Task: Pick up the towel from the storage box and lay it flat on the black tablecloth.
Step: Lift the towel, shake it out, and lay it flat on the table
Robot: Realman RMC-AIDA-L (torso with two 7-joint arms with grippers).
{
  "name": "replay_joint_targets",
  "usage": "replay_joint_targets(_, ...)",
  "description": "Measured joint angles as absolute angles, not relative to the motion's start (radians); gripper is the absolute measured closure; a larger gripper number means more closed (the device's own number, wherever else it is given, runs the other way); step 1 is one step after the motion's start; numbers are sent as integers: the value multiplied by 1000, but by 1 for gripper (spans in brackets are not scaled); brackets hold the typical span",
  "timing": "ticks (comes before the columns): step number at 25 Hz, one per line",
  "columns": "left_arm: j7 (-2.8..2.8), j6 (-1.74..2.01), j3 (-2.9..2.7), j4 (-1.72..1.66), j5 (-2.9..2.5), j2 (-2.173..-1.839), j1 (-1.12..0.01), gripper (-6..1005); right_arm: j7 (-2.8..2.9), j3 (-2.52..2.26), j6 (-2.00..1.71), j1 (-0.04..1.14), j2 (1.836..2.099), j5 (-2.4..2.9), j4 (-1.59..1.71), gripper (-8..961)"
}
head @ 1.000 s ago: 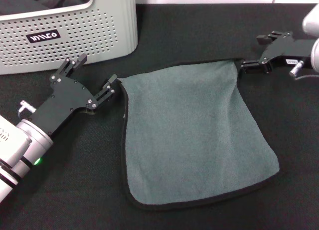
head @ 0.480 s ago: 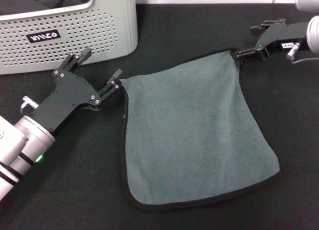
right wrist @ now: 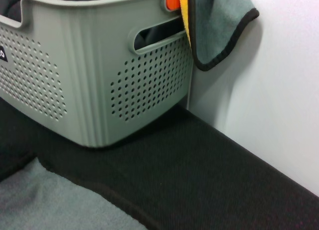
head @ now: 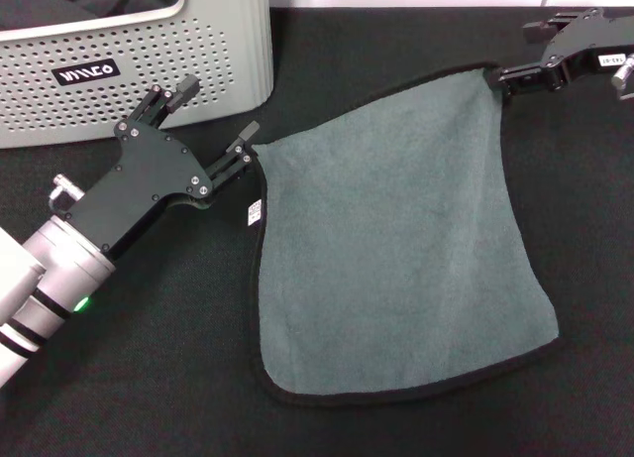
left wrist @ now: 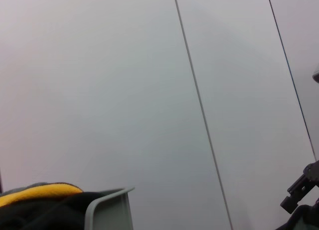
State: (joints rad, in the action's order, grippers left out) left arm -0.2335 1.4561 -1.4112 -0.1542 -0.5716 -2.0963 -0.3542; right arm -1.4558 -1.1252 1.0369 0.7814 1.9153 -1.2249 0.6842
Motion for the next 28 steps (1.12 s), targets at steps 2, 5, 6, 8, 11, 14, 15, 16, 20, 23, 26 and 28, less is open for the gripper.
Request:
replay_joint_targets(2, -234, 1457, -1411, -158, -573, -2096, -354, 196, -1460, -1109, 1046, 781, 1915, -1221, 684, 91)
replay_joint_targets(5, -234, 1457, -1411, -161, -577, -2098, -350, 196, -1467, -1108, 1048, 778, 1916, -1219, 682, 93)
replay_joint_targets(6, -235, 1458, -1411, -161, -578, -2098, -349, 196, -1470, -1110, 1048, 773, 1918, -1219, 687, 94)
replay_joint_targets(8, -235, 1458, -1411, -161, -580, -2099, -346, 196, -1476, -1113, 1047, 758, 1925, -1215, 710, 96)
replay_joint_targets(11, -237, 1459, -1410, -161, -582, -2100, -344, 197, -1476, -1112, 1042, 724, 1942, -1190, 769, 99)
replay_joint_targets(14, -251, 1459, -1414, -161, -586, -2100, -344, 197, -1472, -1109, 1041, 695, 1968, -1151, 830, 101)
replay_joint_targets(15, -255, 1459, -1417, -161, -587, -2099, -344, 197, -1471, -1108, 1041, 685, 1976, -1140, 847, 102)
replay_joint_targets(16, -257, 1459, -1419, -160, -588, -2099, -344, 197, -1470, -1107, 1041, 674, 1984, -1127, 867, 103)
replay_joint_targets(20, -258, 1459, -1421, -158, -588, -2100, -343, 197, -1469, -1107, 1040, 649, 2004, -1104, 911, 181)
replay_joint_targets(23, -258, 1459, -1420, -153, -588, -2100, -341, 199, -1469, -1106, 1041, 638, 2010, -1103, 927, 295)
replay_joint_targets(26, -258, 1454, -1420, -152, -588, -2100, -341, 202, -1474, -1109, 1040, 620, 2014, -1104, 951, 420)
replay_joint_targets(28, -258, 1452, -1420, -152, -588, -2100, -341, 203, -1474, -1113, 1043, 605, 2018, -1104, 979, 504)
